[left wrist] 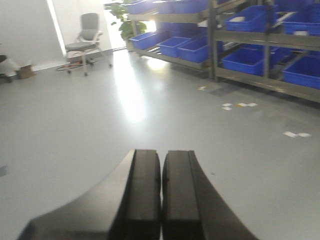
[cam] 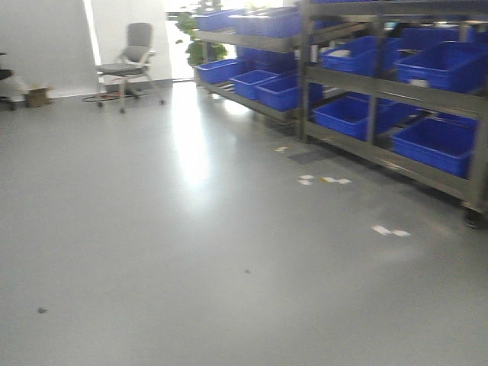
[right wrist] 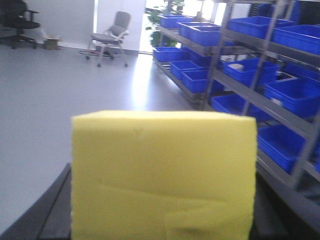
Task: Place yellow foam block on left shelf second layer
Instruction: 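Drive the base across the floor toward the shelf rack of blue bins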
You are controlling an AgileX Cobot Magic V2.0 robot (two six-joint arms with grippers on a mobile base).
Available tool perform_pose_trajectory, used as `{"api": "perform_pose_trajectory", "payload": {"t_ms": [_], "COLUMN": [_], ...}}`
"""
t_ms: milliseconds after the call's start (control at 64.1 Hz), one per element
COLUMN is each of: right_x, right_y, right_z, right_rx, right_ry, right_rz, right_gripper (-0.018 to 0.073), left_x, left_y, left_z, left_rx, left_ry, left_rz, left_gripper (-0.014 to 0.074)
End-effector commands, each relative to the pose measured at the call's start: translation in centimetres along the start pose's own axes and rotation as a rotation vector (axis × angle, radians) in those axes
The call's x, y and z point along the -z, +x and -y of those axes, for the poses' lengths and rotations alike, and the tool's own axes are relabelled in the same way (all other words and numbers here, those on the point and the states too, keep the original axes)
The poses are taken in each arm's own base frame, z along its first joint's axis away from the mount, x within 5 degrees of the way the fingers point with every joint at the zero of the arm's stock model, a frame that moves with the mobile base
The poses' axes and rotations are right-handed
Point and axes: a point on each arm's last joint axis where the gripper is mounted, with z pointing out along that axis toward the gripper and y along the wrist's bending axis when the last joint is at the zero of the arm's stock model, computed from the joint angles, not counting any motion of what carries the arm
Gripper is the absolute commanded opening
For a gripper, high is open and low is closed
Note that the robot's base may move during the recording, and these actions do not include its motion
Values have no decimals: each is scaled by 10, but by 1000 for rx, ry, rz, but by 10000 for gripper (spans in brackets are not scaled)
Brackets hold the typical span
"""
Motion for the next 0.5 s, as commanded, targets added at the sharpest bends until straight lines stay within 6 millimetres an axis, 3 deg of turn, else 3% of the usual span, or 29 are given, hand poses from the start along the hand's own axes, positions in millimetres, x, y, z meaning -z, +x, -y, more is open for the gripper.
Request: {"api": "perform_pose_trajectory", "payload": {"t_ms": [0, 484], "right_x": [1, 1], "right_y": [-17, -17], "right_z": [3, 3], "right_rx": [7, 7], "right_ry": [32, 32], "right_rz": [105, 106], "right_gripper": [319, 319], "left_x": [0, 0], "left_y": [1, 1], "left_z": [3, 3], "left_rx": [6, 6], "left_ry": [26, 26], "left_rz": [72, 72], "left_gripper": [137, 137]}}
